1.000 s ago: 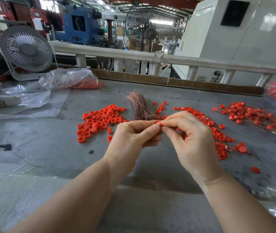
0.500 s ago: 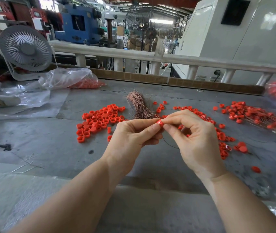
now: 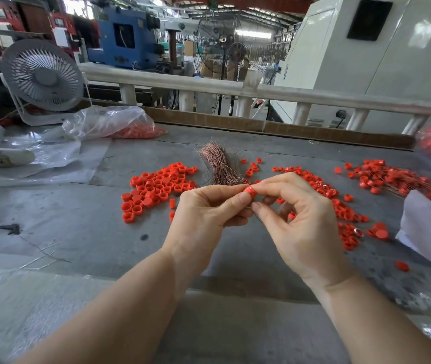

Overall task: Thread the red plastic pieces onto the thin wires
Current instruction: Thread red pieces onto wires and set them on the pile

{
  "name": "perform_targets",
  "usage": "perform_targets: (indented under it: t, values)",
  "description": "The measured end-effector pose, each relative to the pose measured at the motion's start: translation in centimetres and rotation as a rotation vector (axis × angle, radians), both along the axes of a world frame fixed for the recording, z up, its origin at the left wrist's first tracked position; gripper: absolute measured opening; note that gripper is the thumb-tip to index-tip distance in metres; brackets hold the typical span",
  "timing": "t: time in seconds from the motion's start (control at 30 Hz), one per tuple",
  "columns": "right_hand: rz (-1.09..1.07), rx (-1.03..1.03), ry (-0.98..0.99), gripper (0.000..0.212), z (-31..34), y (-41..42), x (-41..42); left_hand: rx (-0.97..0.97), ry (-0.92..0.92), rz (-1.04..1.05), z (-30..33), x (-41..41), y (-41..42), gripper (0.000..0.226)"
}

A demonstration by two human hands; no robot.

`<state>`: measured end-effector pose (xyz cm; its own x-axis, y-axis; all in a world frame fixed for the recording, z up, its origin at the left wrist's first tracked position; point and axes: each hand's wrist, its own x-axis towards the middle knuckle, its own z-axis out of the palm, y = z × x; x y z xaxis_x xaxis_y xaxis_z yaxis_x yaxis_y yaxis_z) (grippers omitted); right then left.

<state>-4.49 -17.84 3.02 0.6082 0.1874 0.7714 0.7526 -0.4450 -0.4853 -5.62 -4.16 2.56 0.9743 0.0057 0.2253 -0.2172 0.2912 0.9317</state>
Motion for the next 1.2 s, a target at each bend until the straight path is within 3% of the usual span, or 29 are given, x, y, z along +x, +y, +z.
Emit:
perform_targets:
  t: [0.33,0.53,0.97,1.2]
  values:
    - [-0.103,-0.032,-0.044,0.008,-0.16,-0.20,0.19,0.082,0.076,-0.021,0.50,-0.44,-0.06,0.017]
    - [-0.127,-0.035,-0.046,0.008,-0.16,-0.17,0.38,0.072,0.093,-0.030,0.70,-0.56,-0.14,0.026]
    - [-0.177,-0.210,-0.087,0.006,0.13,0.03,0.06,0.117,0.075,-0.003,0.72,-0.55,-0.37,0.024]
    - [-0.180,-0.221,-0.130,0.004,-0.06,0.20,0.15,-0.010,0.165,-0.057,0.94,-0.43,-0.17,0.026]
